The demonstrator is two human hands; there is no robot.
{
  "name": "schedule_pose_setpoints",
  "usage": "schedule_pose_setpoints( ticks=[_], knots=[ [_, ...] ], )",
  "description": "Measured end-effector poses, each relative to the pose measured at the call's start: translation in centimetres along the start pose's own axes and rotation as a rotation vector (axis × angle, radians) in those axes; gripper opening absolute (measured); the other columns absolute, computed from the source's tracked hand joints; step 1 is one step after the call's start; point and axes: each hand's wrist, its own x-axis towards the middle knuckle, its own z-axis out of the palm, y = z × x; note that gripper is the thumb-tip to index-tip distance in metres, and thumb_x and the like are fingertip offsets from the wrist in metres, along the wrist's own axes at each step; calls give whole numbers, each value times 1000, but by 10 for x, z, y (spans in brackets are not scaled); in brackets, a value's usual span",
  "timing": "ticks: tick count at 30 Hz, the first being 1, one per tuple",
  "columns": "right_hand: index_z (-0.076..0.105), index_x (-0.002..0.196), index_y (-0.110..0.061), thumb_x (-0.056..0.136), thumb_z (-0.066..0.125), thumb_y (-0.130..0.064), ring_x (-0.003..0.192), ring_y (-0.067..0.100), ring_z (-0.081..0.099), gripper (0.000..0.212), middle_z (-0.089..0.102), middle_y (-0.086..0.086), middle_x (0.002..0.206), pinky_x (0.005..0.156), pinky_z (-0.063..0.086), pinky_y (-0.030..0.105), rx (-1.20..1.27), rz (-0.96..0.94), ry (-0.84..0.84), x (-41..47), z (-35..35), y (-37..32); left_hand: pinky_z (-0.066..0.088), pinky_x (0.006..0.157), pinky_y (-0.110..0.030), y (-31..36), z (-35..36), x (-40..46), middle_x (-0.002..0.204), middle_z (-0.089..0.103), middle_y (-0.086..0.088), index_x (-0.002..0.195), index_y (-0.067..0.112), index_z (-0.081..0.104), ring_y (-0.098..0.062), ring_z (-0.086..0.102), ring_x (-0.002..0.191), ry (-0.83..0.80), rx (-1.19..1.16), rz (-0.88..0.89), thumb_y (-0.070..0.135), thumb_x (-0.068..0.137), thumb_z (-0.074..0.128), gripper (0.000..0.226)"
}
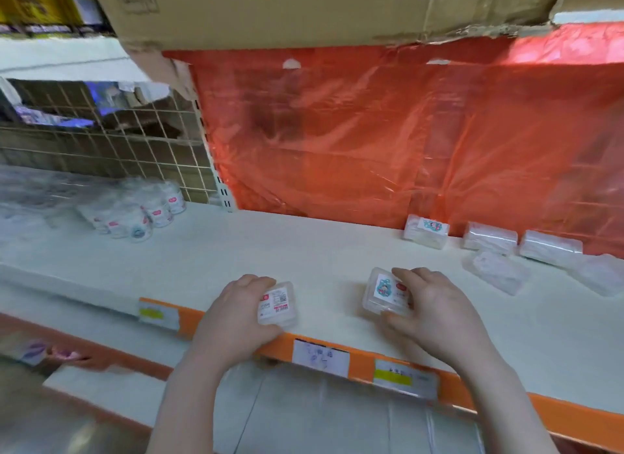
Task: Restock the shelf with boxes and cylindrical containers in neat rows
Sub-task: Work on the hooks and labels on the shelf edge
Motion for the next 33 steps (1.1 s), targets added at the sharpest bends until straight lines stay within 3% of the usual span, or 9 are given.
schedule_pose_setpoints(
  ticks=[5, 9, 15, 25, 33],
  knots=[
    [44, 136, -24, 76, 62, -45, 112, 20, 48, 66, 56, -2, 119, 91, 38, 29, 10, -29, 7, 8, 26, -103, 36, 90, -23, -86, -45, -42, 122, 50, 5, 131, 24, 49, -15, 45, 115, 8, 0, -61, 38, 74, 72, 63],
    [48, 133, -20, 74, 65, -38, 109, 25, 50, 64, 58, 2, 116, 89, 41, 34, 47, -44, 20, 13, 47, -182, 40, 93, -29, -151, -82, -72, 117, 53, 4, 125, 23, 53, -17, 48, 114, 3, 0, -120, 50, 58, 57, 72],
    [49, 133, -17, 74, 66, -39, 110, 28, 50, 66, 58, 5, 118, 88, 42, 34, 85, -93, -29, 26, 76, -284, 43, 86, -26, -242, -130, -104, 119, 51, 7, 128, 26, 50, -12, 48, 108, 11, 32, -161, 29, 73, 73, 60],
    [52, 131, -16, 73, 68, -38, 108, 27, 51, 64, 60, 5, 115, 88, 41, 34, 112, -171, -34, 83, 127, -389, 41, 92, -23, -355, -153, -111, 127, 45, 11, 135, 28, 41, -6, 41, 115, 49, -34, -261, 33, 78, 73, 66],
    [57, 125, -14, 68, 72, -37, 102, 31, 54, 63, 63, 8, 109, 82, 45, 38, 162, -229, -9, 175, 183, -501, 42, 85, -24, -480, -204, -75, 109, 39, 19, 131, 31, 44, -5, 45, 107, 77, 17, -372, 27, 74, 73, 64]
  ],
)
